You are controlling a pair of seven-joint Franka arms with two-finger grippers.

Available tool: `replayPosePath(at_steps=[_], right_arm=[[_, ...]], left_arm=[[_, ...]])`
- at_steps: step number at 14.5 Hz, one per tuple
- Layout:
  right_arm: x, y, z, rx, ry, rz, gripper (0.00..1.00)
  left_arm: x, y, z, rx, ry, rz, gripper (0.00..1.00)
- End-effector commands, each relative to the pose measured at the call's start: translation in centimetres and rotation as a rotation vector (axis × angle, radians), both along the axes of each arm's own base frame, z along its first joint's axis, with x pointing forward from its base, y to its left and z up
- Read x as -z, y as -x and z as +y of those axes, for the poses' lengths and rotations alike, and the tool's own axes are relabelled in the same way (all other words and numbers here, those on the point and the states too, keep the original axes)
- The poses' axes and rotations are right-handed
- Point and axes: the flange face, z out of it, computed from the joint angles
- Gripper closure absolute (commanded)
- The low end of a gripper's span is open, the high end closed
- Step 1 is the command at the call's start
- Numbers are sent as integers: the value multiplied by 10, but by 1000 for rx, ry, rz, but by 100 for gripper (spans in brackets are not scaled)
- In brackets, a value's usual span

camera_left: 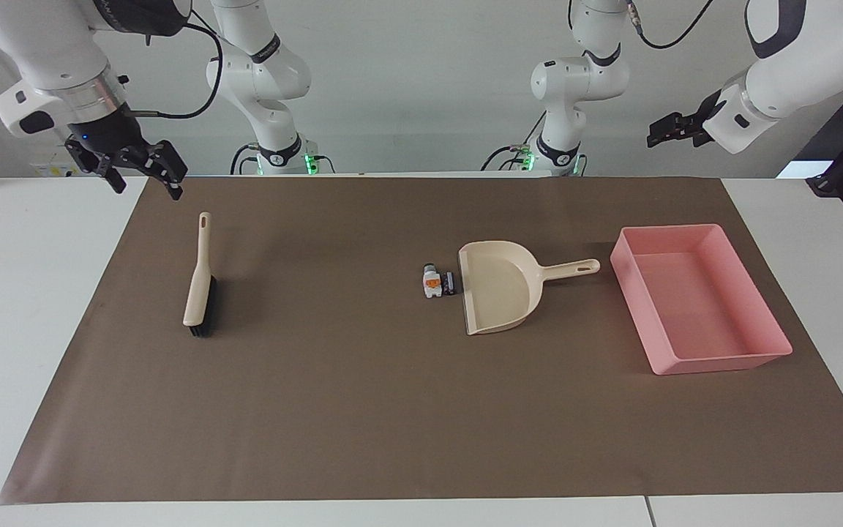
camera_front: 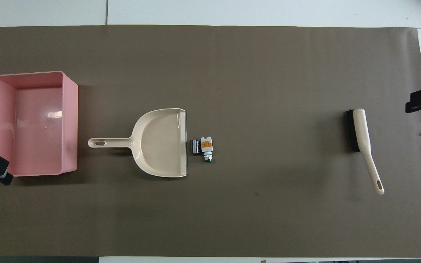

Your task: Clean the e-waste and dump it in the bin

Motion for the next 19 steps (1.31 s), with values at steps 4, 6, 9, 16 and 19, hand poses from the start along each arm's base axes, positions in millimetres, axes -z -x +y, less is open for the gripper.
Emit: replayPosePath(at_steps=[4,6,9,16,19], right_arm=[[2,1,-3,-17,-2,-5,1],[2,2,-3,-13,-2,-6,0],[2,1,-3,-11,-2,-6,1],[26,20,0,-9,-22,24,1],[84,51,-3,-20,-26,-1,1]], left_arm=[[-3,-10,-5,6,-15,-72,0],[-9,-27,-5,7,-25,-212,0],[-21,-48,-1,13,-68,-388,1],[-30,-60,-1,18,-76,-493,2],[-28,-60,-4,59,-67,-488,9]])
